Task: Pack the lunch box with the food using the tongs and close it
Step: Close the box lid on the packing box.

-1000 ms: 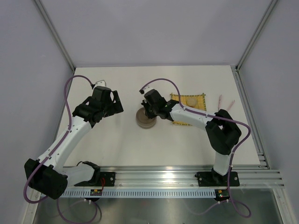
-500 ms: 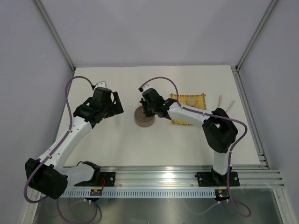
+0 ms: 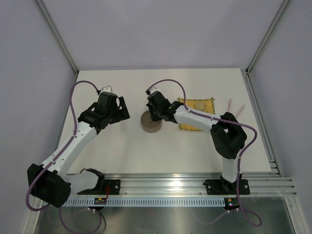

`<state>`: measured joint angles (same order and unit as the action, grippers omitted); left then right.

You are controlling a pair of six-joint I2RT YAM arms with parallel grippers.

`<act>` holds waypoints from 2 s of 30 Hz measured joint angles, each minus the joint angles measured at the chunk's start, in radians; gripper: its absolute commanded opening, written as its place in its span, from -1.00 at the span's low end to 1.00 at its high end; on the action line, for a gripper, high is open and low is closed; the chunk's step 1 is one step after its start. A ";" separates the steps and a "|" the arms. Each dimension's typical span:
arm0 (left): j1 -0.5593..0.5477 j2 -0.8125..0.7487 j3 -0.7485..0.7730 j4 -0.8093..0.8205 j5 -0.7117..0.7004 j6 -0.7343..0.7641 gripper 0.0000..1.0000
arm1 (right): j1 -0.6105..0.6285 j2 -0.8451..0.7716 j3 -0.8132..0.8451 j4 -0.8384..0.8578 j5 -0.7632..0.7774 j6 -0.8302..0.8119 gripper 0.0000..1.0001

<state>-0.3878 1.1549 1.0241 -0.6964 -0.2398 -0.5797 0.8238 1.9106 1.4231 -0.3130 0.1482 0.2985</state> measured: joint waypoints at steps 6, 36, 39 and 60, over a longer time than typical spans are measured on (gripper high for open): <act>0.031 0.104 -0.029 0.089 0.097 -0.046 0.57 | 0.000 0.006 0.015 -0.029 0.008 0.052 -0.43; -0.098 0.237 0.109 0.093 0.153 -0.049 0.29 | -0.179 -0.069 0.118 -0.317 -0.147 0.034 -0.04; -0.120 0.247 0.119 0.090 0.142 -0.054 0.27 | -0.181 -0.069 0.114 -0.314 -0.170 0.026 -0.03; 0.166 0.504 0.049 0.296 0.544 -0.190 0.19 | -0.013 0.179 0.399 -0.452 0.019 -0.048 -0.17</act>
<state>-0.2214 1.6585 1.0733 -0.4000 0.3038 -0.7696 0.8112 2.0895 1.8225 -0.7654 0.1669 0.2501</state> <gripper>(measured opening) 0.591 0.429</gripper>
